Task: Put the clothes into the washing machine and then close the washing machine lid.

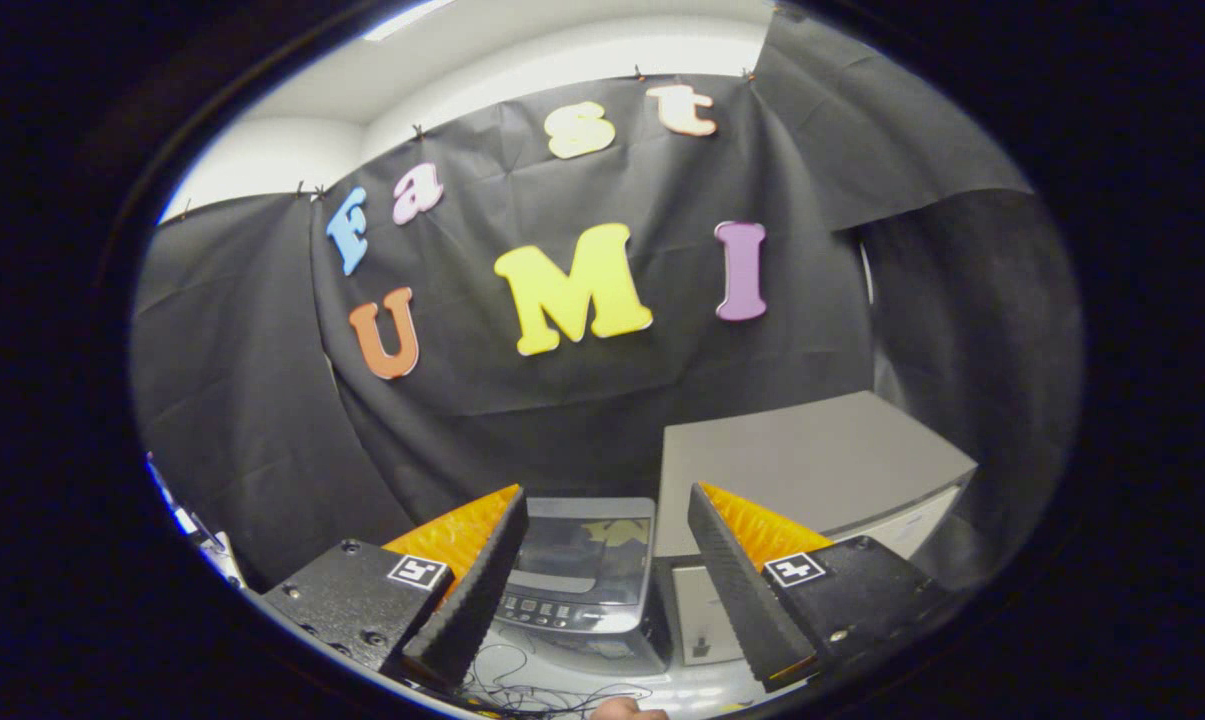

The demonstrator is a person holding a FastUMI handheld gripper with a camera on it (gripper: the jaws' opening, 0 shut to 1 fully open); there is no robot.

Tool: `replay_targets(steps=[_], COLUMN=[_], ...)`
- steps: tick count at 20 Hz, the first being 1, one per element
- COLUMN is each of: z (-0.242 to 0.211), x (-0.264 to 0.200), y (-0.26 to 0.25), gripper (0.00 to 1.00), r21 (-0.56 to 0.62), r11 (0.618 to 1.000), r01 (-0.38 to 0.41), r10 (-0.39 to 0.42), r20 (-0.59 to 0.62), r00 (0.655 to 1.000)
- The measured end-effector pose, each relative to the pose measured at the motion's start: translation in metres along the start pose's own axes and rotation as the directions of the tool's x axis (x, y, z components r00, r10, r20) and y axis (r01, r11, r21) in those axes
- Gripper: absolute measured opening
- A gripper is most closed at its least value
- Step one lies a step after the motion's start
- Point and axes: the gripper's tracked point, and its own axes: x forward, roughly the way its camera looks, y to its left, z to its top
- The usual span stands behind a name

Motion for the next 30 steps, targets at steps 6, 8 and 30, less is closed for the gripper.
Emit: replay_targets(steps=[6, 8, 30], z=[0.024, 0.015, -0.046], x=[-0.080, -0.102, -0.169], y=[-0.096, -0.112, -0.077], gripper=[1.00, 1.00, 1.00], r21=[-0.147, -0.143, -0.143], r11=[0.986, 0.987, 0.988], r01=[0.075, 0.071, 0.052], r10=[-0.055, -0.052, -0.025], r20=[0.135, 0.130, 0.186], r00=[0.989, 0.990, 0.982])
